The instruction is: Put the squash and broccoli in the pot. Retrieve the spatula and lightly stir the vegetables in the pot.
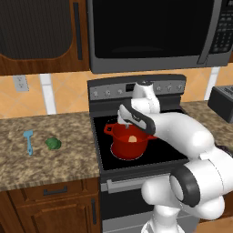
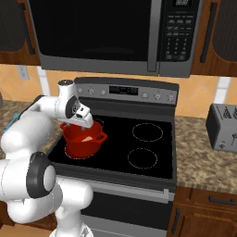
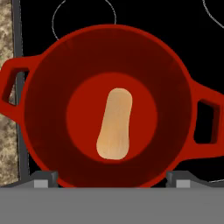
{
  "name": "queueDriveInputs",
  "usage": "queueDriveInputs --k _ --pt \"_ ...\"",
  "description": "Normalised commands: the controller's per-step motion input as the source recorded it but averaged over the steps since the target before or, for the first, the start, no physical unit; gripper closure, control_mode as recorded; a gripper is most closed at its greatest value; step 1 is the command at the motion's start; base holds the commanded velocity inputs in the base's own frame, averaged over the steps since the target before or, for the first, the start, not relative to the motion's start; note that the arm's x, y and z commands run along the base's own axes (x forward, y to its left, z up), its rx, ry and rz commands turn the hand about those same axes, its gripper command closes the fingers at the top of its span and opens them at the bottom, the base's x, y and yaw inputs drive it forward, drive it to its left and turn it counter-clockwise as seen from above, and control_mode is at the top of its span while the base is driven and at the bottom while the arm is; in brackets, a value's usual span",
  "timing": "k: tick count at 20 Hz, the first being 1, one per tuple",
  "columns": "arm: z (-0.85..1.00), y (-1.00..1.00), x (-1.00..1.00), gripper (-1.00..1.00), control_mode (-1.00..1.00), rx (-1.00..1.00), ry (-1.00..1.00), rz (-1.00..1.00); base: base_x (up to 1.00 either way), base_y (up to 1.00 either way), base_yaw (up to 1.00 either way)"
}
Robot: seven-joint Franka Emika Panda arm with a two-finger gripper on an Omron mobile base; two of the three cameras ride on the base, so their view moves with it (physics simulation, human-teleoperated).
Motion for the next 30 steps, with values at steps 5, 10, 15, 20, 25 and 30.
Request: queueDriveInputs --k 5,10,15,20,25,30 --pt "0.63 -0.12 -0.87 -1.0 -1.0 0.0 -0.19 0.02 0.0 0.0 0.0" --pt "0.45 -0.26 -1.0 -1.0 -1.0 0.0 -0.13 0.08 0.0 0.0 0.0" --pt "0.08 -0.46 -0.77 -1.0 -1.0 0.0 -0.04 0.1 0.0 0.0 0.0" --pt "0.13 -0.06 -0.22 -1.0 -1.0 0.0 -0.01 0.05 0.0 0.0 0.0" --pt "0.79 -0.17 -0.44 -1.0 -1.0 -0.01 0.02 -0.01 0.0 0.0 0.0" --pt "0.54 -0.29 -0.3 -1.0 -1.0 0.0 0.12 -0.03 0.0 0.0 0.0"
